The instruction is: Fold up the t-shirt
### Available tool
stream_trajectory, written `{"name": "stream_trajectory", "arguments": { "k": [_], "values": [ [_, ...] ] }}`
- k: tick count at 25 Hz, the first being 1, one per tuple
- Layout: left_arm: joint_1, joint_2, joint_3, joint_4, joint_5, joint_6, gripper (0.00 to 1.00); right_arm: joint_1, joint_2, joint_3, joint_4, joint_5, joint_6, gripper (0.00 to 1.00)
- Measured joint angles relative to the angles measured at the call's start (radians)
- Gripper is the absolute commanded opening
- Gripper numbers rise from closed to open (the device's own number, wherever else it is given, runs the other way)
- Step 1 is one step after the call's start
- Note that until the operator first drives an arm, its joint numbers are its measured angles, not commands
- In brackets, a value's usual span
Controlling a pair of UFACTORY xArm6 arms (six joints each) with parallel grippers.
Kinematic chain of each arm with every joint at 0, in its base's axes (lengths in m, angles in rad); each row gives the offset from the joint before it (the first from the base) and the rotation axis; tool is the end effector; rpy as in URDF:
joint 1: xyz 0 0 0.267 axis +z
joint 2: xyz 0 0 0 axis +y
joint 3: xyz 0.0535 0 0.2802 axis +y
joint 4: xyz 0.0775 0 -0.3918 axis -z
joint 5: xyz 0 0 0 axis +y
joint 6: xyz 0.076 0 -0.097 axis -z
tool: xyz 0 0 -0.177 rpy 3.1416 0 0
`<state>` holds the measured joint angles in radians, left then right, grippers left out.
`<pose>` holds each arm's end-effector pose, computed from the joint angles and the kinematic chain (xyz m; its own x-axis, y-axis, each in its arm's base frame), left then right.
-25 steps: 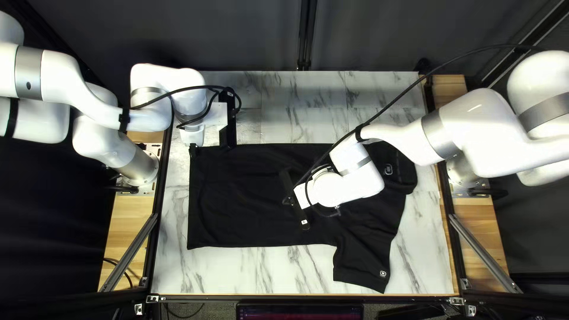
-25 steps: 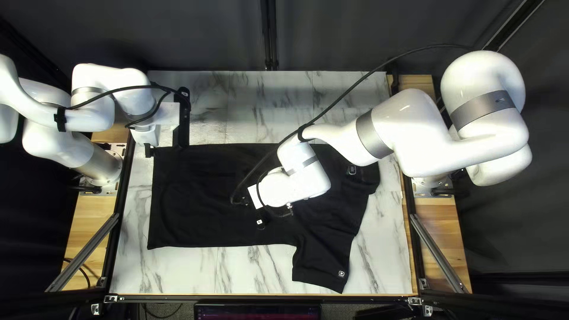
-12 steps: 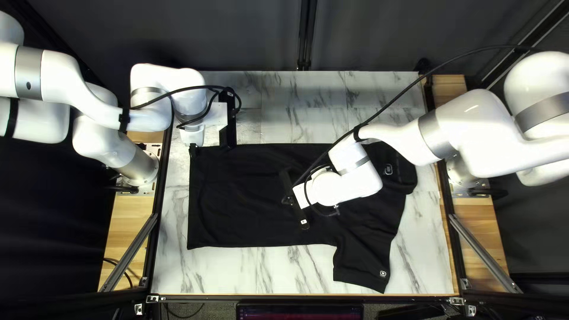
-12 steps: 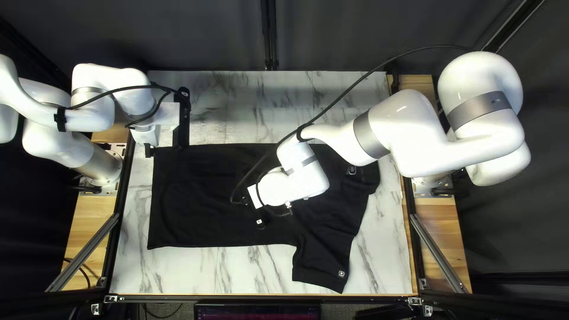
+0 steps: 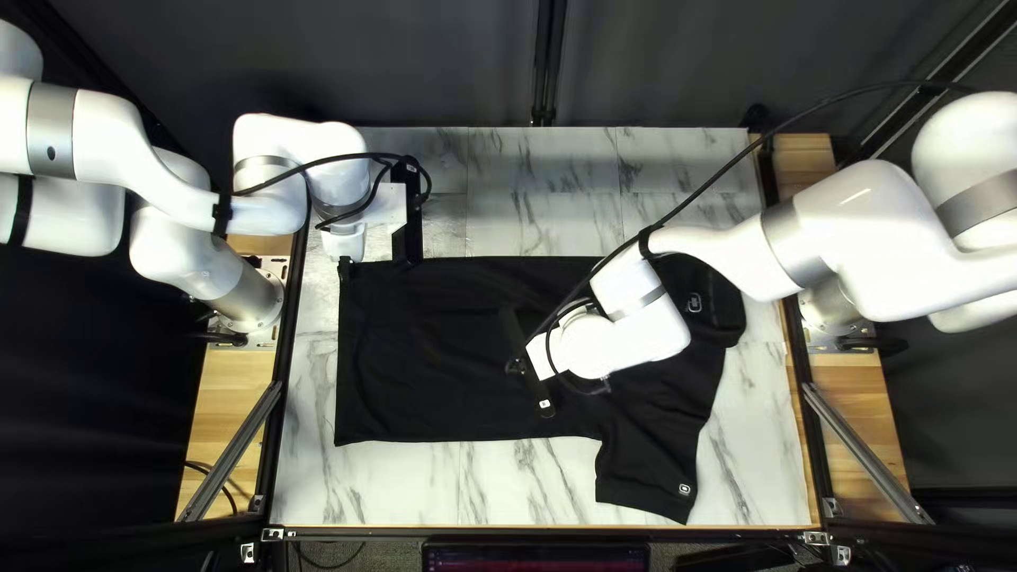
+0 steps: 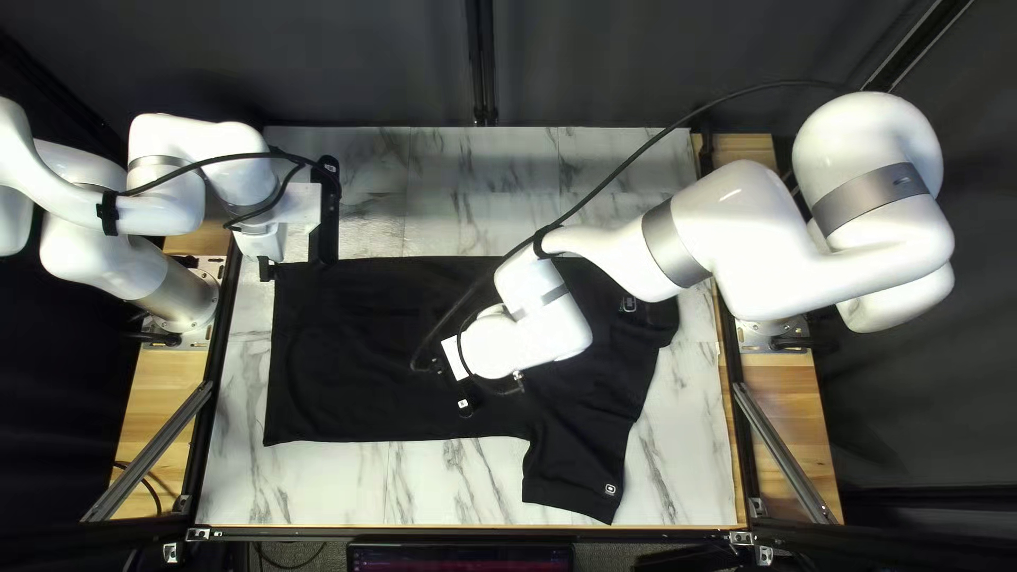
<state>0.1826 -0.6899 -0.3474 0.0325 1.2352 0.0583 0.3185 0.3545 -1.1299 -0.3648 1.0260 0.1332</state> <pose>0.2547 0.0548 0.1012 0.9740 0.1098 -0.1981 0.1087 -0.9939 -0.0165 0.4889 0.0880 0.0103 0.9026 0.3599 -0.2363 0.4183 -0.8629 0.2836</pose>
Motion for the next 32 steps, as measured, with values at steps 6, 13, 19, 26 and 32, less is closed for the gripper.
{"name": "stream_trajectory", "arguments": {
  "k": [6,13,19,26,32],
  "values": [
    [0.0,0.0,0.0,0.0,0.0,0.0,1.0,0.026,-0.033,0.018,0.001,0.027,0.032,0.0],
    [0.0,0.0,0.0,0.0,0.0,0.0,1.0,0.03,-0.038,0.038,-0.002,0.017,0.05,0.01],
    [0.0,0.0,0.0,0.0,0.0,0.0,1.0,0.012,0.018,0.012,0.014,-0.024,0.001,1.0],
    [0.0,0.0,0.0,0.0,0.0,0.0,1.0,0.003,-0.003,0.012,0.011,-0.016,-0.009,1.0],
    [0.0,0.0,0.0,0.0,0.0,0.0,1.0,-0.066,-0.107,0.076,0.003,-0.013,-0.062,1.0]
  ]
}}
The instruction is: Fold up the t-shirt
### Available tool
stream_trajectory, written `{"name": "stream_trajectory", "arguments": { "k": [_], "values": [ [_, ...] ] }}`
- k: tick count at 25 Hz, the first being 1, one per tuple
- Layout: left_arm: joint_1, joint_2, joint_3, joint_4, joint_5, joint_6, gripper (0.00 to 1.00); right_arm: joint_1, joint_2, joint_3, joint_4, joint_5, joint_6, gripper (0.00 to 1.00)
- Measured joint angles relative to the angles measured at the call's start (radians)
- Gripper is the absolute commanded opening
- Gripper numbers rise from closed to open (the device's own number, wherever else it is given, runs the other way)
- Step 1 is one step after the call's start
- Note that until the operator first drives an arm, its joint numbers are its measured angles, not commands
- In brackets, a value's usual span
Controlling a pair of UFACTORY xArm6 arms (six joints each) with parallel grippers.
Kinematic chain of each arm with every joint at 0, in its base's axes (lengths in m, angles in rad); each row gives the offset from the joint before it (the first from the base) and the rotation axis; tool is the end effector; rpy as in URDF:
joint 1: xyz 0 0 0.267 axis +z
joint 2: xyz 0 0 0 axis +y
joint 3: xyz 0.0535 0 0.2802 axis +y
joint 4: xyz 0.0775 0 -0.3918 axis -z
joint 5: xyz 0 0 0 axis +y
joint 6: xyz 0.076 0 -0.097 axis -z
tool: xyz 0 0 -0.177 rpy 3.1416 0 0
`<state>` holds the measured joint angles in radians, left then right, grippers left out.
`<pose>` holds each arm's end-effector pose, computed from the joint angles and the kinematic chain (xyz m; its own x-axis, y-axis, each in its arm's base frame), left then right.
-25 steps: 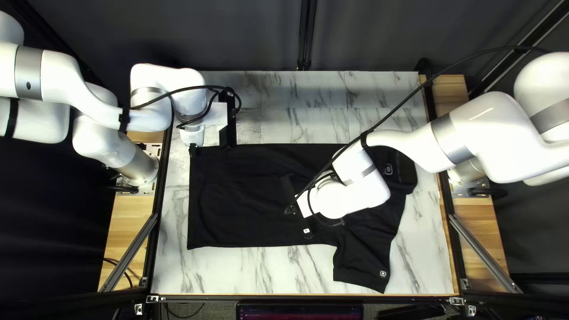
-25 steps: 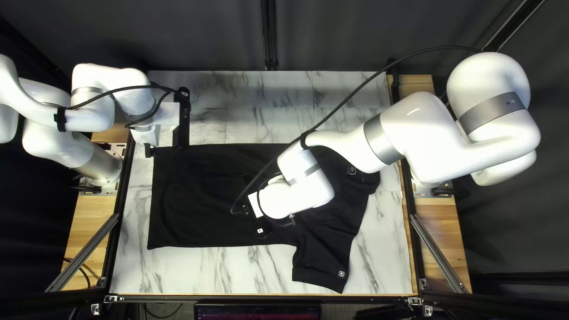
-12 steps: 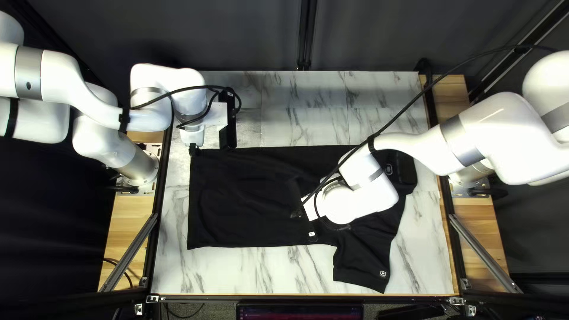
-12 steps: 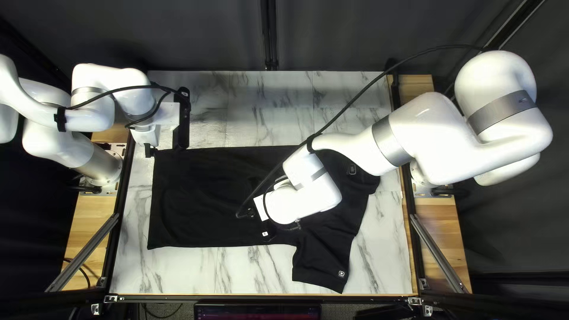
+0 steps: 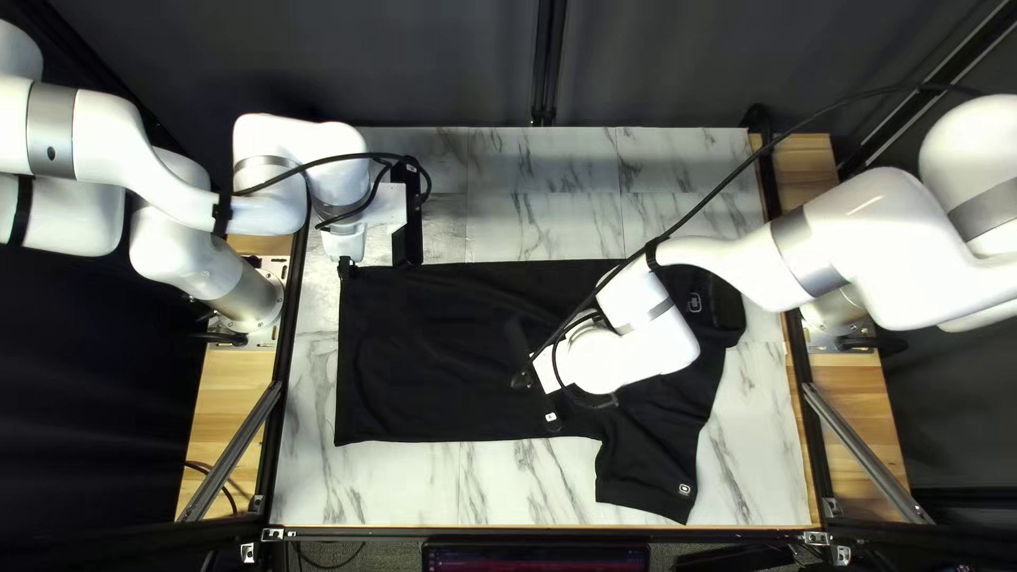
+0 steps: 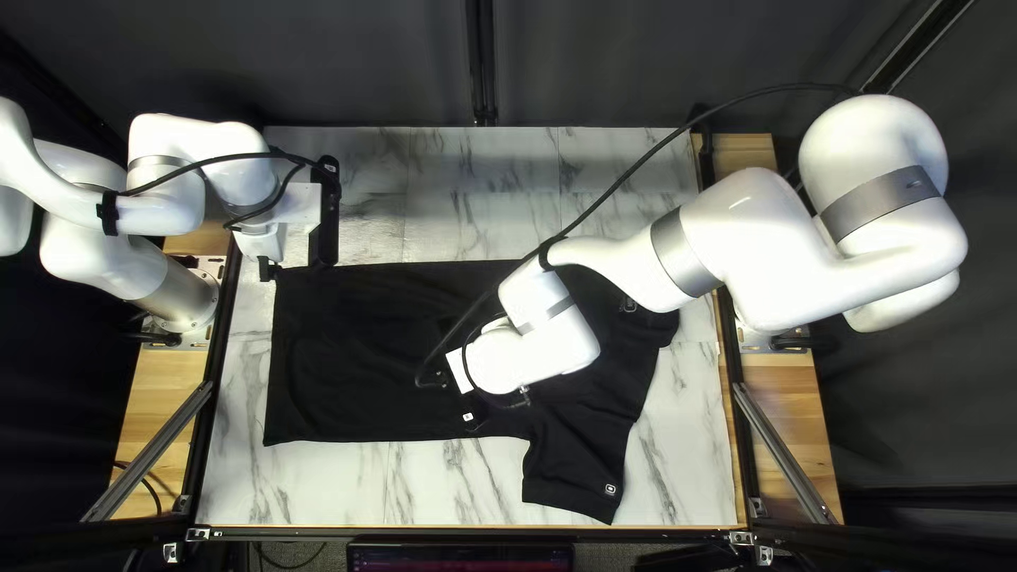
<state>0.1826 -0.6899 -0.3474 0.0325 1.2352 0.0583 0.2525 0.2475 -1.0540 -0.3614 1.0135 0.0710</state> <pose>0.2547 0.0548 0.1012 0.9740 0.1098 -0.1981 0.1087 -0.9939 -0.0165 0.4853 0.0550 0.0356 0.9092 0.3587 -0.2115 0.4071 -0.8723 0.2709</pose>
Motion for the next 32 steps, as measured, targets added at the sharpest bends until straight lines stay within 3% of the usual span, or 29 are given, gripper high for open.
{"name": "stream_trajectory", "arguments": {
  "k": [8,12,16,21,32],
  "values": [
    [0.0,0.0,0.0,0.0,0.0,0.0,1.0,-0.175,-0.416,0.222,0.065,-0.023,-0.19,1.0],
    [0.0,0.0,0.0,0.0,0.0,0.0,1.0,-0.312,-0.64,0.298,0.179,0.003,-0.367,1.0],
    [0.0,0.0,0.0,0.0,0.0,0.0,1.0,-0.472,-0.809,0.308,0.326,0.088,-0.547,1.0],
    [0.0,0.0,0.0,0.0,0.0,0.0,1.0,-0.576,-0.894,0.269,0.43,0.171,-0.628,1.0],
    [0.0,0.0,0.0,0.0,0.0,0.0,1.0,-0.581,-0.898,0.266,0.438,0.177,-0.633,1.0]
  ]
}}
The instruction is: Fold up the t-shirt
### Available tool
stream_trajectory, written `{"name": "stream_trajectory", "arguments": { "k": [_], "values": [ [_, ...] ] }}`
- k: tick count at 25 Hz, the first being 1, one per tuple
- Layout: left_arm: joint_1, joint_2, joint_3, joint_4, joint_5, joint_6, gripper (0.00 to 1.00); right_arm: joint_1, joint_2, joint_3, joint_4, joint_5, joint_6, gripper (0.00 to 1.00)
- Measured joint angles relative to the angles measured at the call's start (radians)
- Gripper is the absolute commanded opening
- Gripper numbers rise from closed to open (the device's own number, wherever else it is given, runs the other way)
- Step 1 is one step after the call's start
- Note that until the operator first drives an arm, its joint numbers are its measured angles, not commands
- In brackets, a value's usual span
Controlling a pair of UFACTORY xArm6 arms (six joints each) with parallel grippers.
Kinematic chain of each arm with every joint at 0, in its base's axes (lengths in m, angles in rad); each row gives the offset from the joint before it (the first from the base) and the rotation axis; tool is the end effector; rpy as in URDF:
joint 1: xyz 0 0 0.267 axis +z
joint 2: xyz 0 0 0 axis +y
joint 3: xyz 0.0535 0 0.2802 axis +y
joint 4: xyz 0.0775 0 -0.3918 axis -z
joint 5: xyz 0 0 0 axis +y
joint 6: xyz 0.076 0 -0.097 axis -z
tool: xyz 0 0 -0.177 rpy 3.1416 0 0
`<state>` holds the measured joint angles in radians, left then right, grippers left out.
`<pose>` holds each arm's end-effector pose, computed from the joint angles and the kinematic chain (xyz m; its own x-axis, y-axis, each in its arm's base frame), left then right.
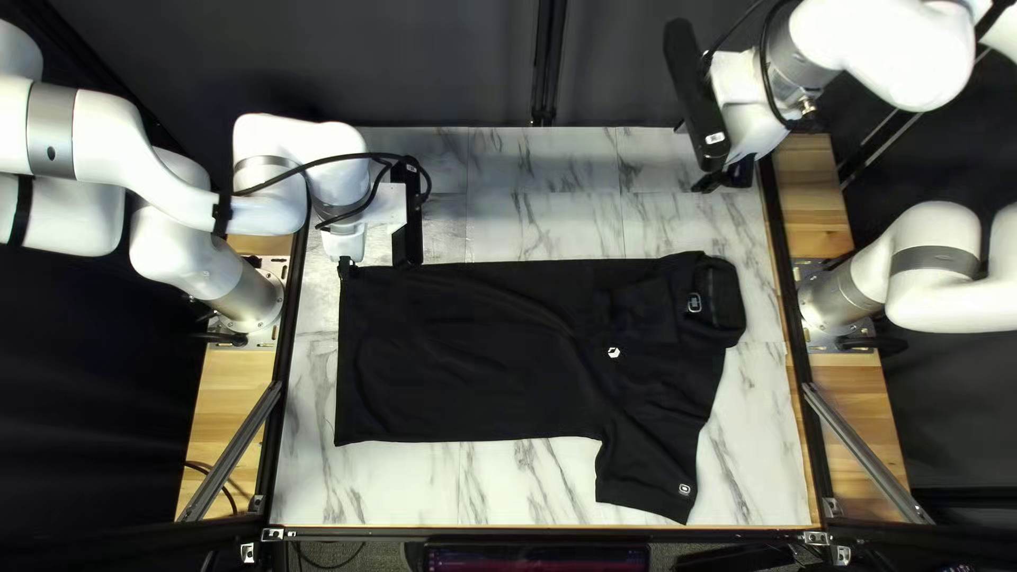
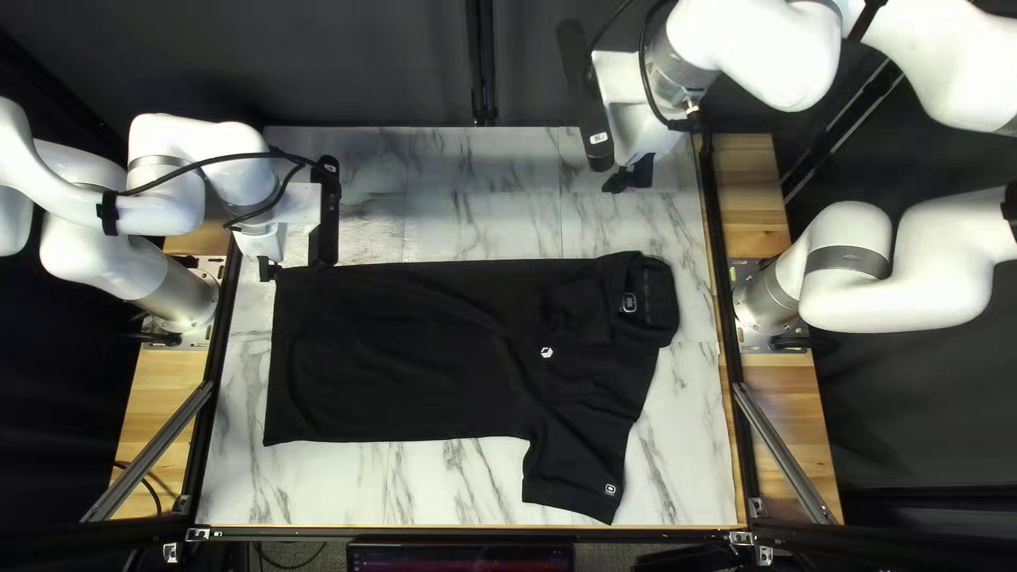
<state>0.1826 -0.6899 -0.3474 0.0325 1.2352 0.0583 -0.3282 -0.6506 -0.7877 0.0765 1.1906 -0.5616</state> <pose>0.2547 0.0548 0.1012 0.9740 0.1098 -0.1981 0.1087 -0.9939 -0.0165 0.3960 -0.1166 0.3011 0.9452 0.2137 0.2469 0.2037 -0.9768 0.0659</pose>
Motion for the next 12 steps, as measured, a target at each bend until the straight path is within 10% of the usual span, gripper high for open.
{"name": "stream_trajectory", "arguments": {
  "k": [5,12],
  "values": [
    [-0.012,0.033,-0.011,-0.006,-0.014,-0.007,1.0,0.0,0.0,0.0,0.0,0.0,0.0,1.0],
    [-0.108,0.344,-0.074,-0.025,-0.232,-0.103,1.0,0.0,0.0,0.0,0.0,0.0,0.0,1.0]
  ]
}}
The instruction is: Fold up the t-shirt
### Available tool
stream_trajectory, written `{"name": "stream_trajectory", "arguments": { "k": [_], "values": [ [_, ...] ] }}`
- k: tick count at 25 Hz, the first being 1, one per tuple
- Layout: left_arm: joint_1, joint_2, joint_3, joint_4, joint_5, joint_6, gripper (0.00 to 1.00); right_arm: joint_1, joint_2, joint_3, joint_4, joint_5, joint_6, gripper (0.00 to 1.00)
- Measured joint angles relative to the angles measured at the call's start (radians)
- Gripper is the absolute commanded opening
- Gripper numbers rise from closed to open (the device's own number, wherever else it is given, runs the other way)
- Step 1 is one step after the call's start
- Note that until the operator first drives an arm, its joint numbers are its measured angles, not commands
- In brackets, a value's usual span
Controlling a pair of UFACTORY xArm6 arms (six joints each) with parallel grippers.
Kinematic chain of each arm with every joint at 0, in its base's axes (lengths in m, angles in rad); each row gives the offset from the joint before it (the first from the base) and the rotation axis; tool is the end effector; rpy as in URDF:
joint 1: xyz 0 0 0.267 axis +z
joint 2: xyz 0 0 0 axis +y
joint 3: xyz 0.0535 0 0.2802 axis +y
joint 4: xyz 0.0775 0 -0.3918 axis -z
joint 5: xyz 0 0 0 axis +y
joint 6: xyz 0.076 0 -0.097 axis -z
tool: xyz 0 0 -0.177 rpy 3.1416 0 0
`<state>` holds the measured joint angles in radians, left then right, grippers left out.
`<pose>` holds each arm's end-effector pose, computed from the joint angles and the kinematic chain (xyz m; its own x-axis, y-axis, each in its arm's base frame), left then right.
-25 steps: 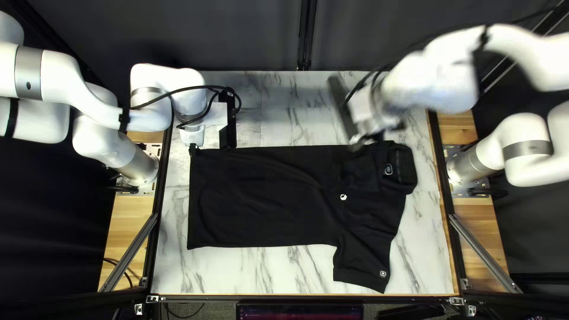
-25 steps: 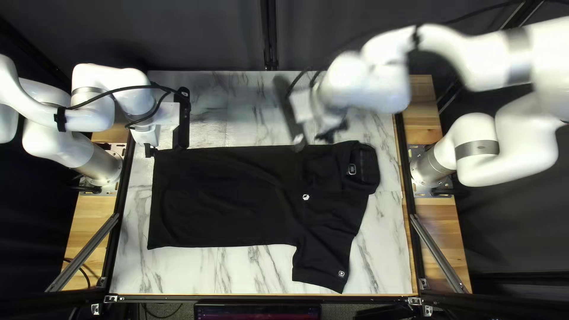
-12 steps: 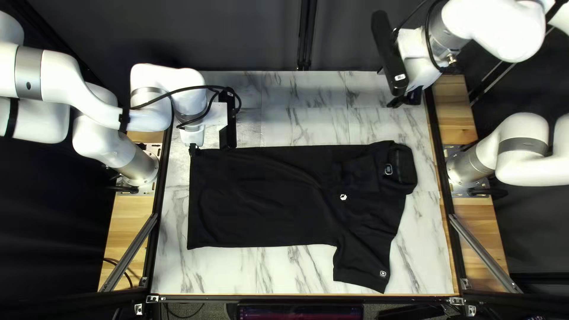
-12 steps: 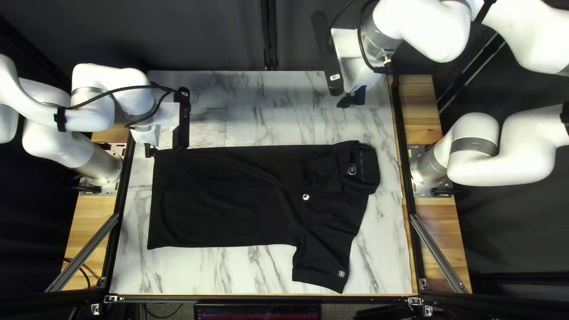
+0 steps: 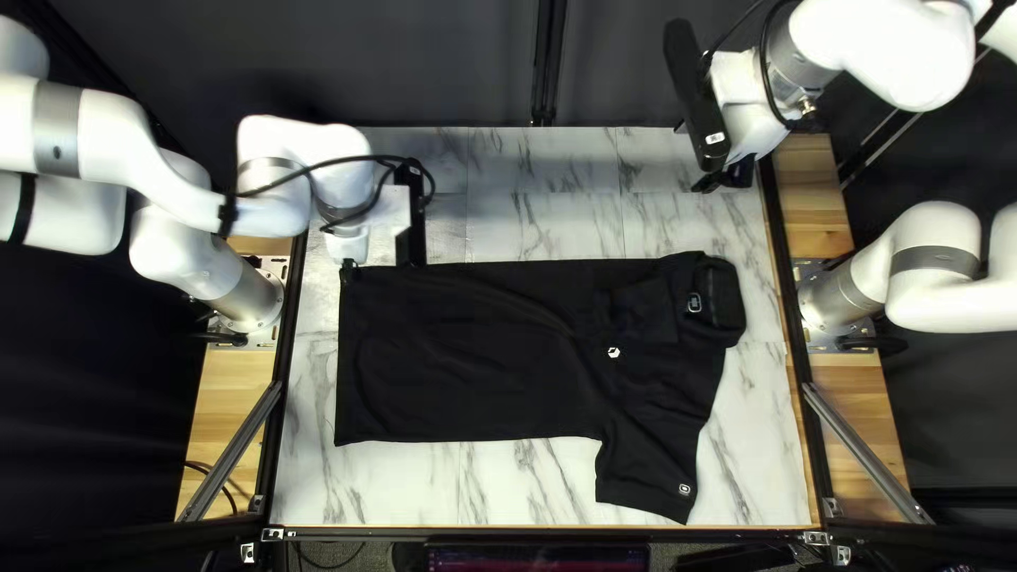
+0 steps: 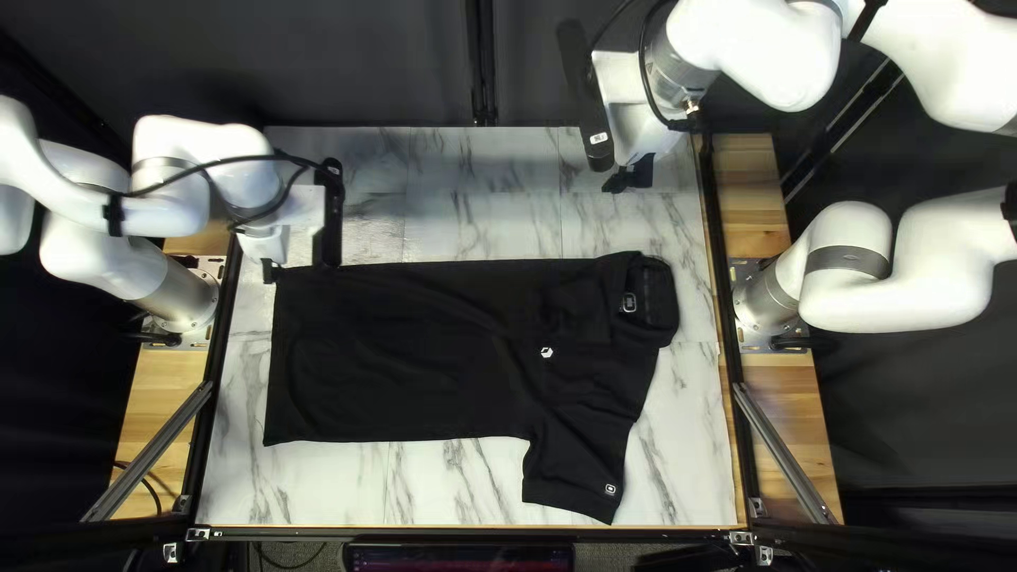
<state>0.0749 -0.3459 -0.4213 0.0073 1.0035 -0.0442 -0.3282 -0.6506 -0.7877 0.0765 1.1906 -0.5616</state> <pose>0.2919 0.0233 0.0363 0.9657 0.1128 -0.2337 0.1124 -0.9935 -0.0154 0.3960 -0.1166 0.3011 0.9452 0.2137 0.2469 0.2037 -0.9768 0.0659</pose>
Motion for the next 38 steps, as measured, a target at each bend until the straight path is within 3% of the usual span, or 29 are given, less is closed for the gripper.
{"name": "stream_trajectory", "arguments": {
  "k": [11,18,34,35,37,38],
  "values": [
    [-0.163,0.029,0.094,-0.015,-0.108,-0.191,1.0,0.0,0.0,0.0,0.0,0.0,0.0,1.0],
    [-0.301,0.002,0.133,-0.012,-0.108,-0.347,1.0,0.0,0.0,0.0,0.0,0.0,0.0,1.0],
    [-0.277,0.074,0.158,-0.005,-0.209,-0.346,0.96,0.0,0.0,0.0,0.0,0.0,0.0,1.0],
    [-0.276,0.084,0.158,-0.008,-0.221,-0.344,0.93,0.0,0.0,0.0,0.0,0.0,0.0,1.0],
    [-0.272,0.096,0.158,-0.011,-0.236,-0.337,0.68,0.0,0.0,0.0,0.0,0.0,0.0,1.0],
    [-0.27,0.097,0.158,-0.012,-0.24,-0.334,0.31,0.0,0.0,0.0,0.0,0.0,0.0,1.0]
  ]
}}
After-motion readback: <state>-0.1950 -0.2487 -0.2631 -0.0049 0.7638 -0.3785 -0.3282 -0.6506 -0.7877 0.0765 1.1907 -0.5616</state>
